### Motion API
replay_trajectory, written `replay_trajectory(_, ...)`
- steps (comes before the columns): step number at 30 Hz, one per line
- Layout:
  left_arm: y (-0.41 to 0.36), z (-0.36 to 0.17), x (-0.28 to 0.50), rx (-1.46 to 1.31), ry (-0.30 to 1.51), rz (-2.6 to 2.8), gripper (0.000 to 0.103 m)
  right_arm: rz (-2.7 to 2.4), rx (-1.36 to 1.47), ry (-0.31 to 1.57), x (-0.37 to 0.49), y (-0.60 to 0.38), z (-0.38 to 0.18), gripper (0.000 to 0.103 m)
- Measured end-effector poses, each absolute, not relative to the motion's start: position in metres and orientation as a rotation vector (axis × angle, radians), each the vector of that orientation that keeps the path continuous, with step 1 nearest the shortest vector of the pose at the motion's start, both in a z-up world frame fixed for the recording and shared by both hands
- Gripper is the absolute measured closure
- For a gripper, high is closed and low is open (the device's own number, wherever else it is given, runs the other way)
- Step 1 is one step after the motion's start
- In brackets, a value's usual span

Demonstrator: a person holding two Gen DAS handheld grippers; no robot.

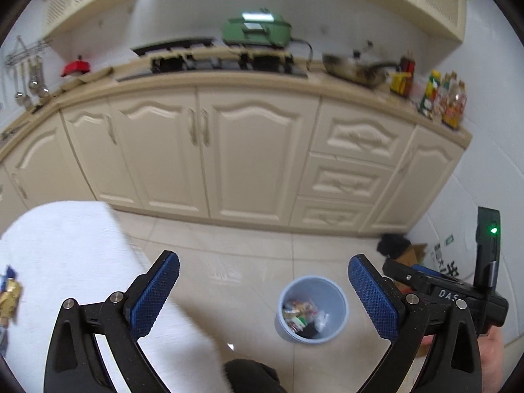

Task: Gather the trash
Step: 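Carry both items to the blue bin and open both tools over it, then return both tools to the table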

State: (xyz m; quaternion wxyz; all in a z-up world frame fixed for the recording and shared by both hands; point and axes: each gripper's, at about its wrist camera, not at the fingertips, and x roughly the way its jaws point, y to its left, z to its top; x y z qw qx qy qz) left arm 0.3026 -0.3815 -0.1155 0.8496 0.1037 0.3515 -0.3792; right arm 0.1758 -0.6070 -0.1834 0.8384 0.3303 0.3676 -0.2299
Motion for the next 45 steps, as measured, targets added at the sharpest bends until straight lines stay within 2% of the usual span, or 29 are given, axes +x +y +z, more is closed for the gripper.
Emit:
replay_trajectory(4, -0.292, -0.093, 0.277, 0.163, 0.684, -0.772, 0.001, -0.419, 0.629, 0.725, 0.196, -0.570, -0.148, 0.000)
replay_trajectory(12, -0.164, -0.066, 0.242, 0.077, 0.599, -0.707, 0.001, -0.287, 0.521, 0.659, 0.233, -0.498, -0.096, 0.000)
replay_trajectory(23, -0.043, -0.043, 0.194, -0.024, 0.516, -0.548, 0.001, -0.090, 0.377, 0.600, 0.275, -0.397, -0.044, 0.000)
replay_trajectory(34, 0.035, -0.047, 0.138, -0.084, 0.481, -0.325, 0.001, 0.093, 0.255, 0.575, 0.310, -0.304, -0.021, 0.000)
replay_trajectory(41, 0.065, -0.060, 0.126, -0.100, 0.526, -0.199, 0.001, 0.165, 0.183, 0.633, 0.339, -0.255, -0.035, 0.000)
replay_trajectory(45, 0.065, -0.066, 0.148, -0.110, 0.574, -0.164, 0.001, 0.196, 0.157, 0.691, 0.362, -0.234, -0.055, 0.000)
